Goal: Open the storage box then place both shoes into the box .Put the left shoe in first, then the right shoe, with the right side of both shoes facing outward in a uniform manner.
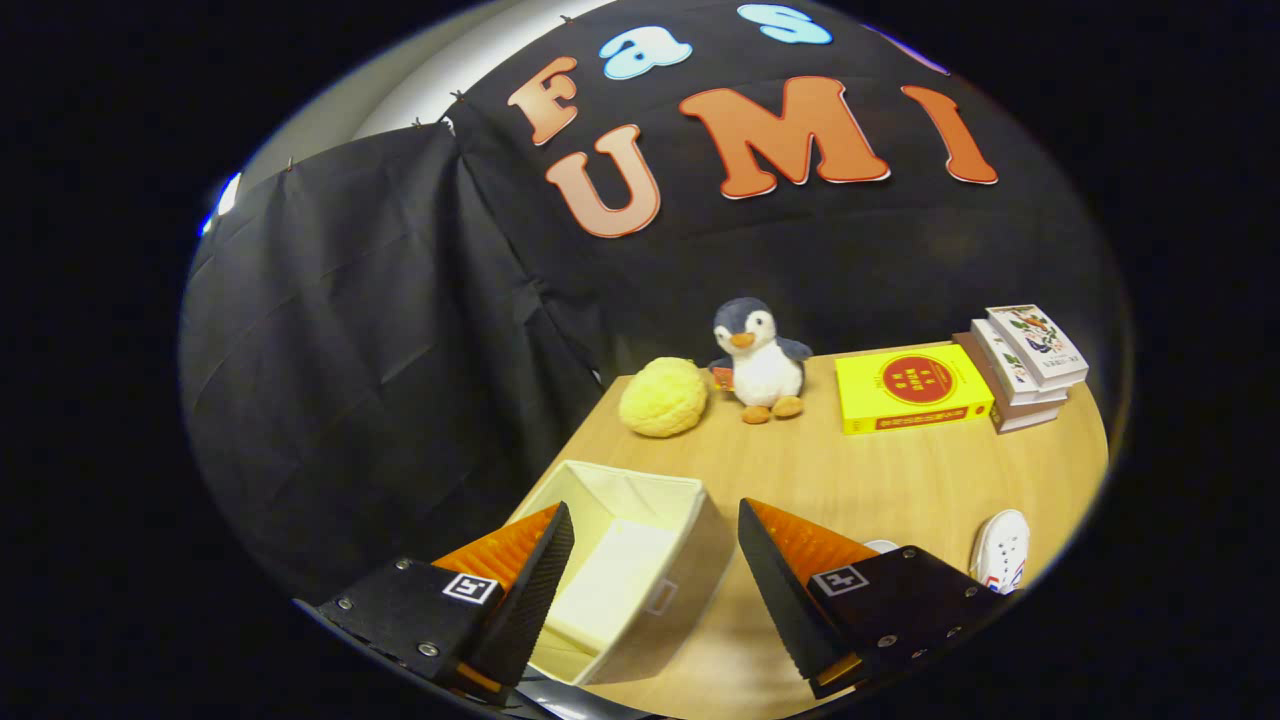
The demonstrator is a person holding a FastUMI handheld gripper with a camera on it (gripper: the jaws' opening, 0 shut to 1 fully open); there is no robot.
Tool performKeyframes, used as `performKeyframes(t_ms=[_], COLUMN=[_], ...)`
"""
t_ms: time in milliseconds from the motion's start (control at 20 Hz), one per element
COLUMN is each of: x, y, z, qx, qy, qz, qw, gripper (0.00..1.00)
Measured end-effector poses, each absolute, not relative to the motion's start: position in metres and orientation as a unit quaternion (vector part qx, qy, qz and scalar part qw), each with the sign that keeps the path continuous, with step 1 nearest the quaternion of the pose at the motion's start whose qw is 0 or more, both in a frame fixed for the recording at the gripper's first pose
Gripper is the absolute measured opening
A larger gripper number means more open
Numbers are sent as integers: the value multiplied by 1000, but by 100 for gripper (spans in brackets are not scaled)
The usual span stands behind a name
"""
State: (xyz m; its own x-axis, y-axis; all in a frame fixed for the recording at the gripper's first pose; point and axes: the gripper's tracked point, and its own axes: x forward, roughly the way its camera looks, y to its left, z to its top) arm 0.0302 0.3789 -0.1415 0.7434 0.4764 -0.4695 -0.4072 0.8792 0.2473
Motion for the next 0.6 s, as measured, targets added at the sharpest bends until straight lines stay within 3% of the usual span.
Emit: performKeyframes(t_ms=[450,600], x=[25,13], y=[242,211], z=[-216,-250], qx=[1,-18], qy=[330,364], qz=[128,107], qw=[935,925], gripper=[97,92])
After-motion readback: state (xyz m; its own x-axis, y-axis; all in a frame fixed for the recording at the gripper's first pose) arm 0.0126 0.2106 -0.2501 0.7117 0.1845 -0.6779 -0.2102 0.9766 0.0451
